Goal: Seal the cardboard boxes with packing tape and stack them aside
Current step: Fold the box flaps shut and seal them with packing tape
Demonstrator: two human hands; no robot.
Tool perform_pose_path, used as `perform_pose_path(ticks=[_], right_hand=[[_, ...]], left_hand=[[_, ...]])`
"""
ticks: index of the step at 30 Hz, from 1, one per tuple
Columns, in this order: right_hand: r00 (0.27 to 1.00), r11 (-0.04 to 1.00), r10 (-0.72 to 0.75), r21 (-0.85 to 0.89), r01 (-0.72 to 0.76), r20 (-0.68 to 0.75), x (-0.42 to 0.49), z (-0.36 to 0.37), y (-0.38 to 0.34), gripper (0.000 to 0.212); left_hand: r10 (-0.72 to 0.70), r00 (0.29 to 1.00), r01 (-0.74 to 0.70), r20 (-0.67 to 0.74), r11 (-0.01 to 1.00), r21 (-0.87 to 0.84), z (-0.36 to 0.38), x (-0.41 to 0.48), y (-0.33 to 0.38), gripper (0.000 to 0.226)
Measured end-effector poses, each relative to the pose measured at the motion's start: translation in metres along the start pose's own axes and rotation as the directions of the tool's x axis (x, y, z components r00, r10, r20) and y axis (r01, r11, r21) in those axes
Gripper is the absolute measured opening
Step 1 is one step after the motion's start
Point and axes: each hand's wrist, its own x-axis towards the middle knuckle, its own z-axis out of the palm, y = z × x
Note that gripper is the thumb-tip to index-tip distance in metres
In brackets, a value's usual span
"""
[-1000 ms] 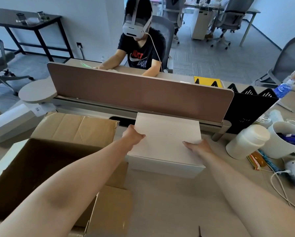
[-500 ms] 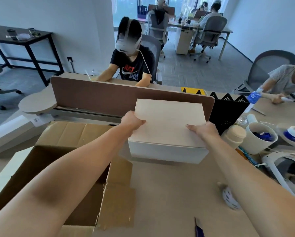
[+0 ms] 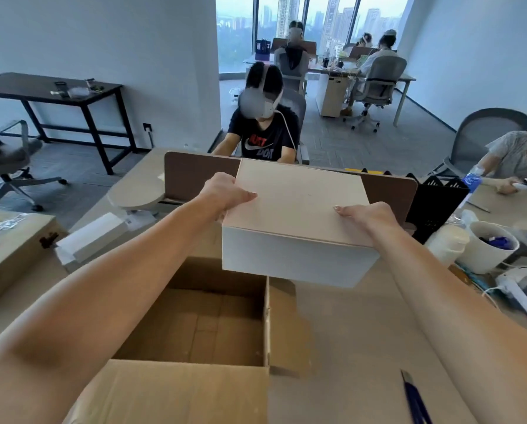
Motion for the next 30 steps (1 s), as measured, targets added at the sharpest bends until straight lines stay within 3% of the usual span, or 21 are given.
perform_pose_path(ticks=[10, 19, 25, 30], right_hand=[[0.997, 0.999, -0.034, -0.027, 0.036, 0.075, -0.124, 0.098, -0.035, 0.064], [0.996, 0.994, -0.005, -0.111, 0.015, 0.091, -0.179, 0.138, -0.033, 0.050], [0.996, 0.989, 0.013, -0.151, 0.000, 0.086, -0.186, 0.150, -0.015, 0.057], [0.993, 0.986, 0.005, -0.165, 0.015, 0.121, -0.188, 0.162, 0.004, 0.048]], left_hand=[[-0.026, 1.000, 0.026, 0.008, 0.999, -0.019, -0.120, -0.042, -0.101, 0.018], [-0.100, 0.994, 0.103, 0.037, 0.991, -0.084, -0.149, -0.070, -0.161, 0.016], [-0.128, 0.991, 0.130, 0.041, 0.990, -0.049, -0.129, -0.077, -0.192, 0.031], [-0.184, 0.982, 0.184, 0.050, 0.983, 0.003, -0.109, -0.073, -0.215, 0.052]])
